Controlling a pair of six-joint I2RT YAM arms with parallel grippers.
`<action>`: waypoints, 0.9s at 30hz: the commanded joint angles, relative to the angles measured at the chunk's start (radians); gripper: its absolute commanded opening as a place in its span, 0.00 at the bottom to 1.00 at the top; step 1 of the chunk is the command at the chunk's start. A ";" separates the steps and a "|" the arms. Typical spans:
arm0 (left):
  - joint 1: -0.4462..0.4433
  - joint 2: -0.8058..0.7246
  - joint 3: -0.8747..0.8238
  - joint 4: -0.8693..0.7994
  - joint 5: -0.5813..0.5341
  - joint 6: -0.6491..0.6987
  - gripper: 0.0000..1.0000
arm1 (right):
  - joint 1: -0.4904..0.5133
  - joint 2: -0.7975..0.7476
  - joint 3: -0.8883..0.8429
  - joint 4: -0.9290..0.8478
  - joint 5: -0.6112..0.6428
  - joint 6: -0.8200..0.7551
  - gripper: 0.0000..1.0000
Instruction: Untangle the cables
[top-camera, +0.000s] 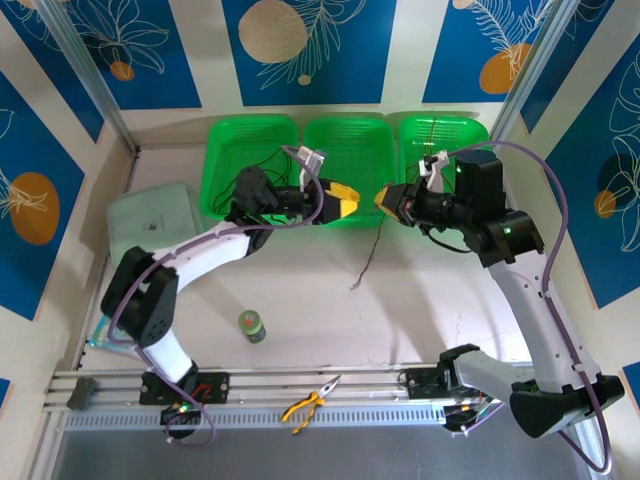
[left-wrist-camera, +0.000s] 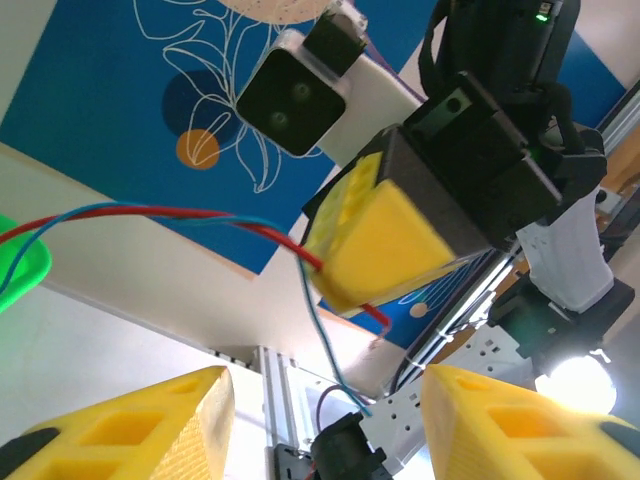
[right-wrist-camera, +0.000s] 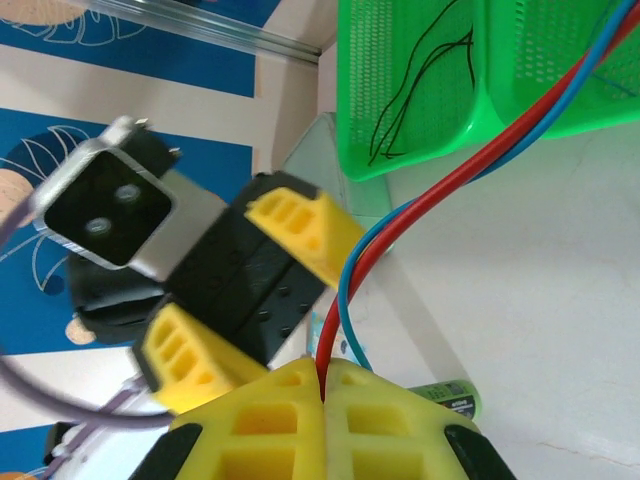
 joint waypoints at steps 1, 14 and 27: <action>0.002 0.002 0.028 0.246 0.053 -0.128 0.52 | -0.007 -0.005 0.033 0.042 -0.041 0.032 0.00; -0.010 -0.028 -0.012 0.104 0.042 -0.005 0.52 | -0.017 0.045 0.041 0.121 -0.077 0.055 0.00; -0.019 -0.057 0.000 -0.162 0.010 0.173 0.50 | 0.026 0.084 0.038 0.145 -0.090 0.050 0.00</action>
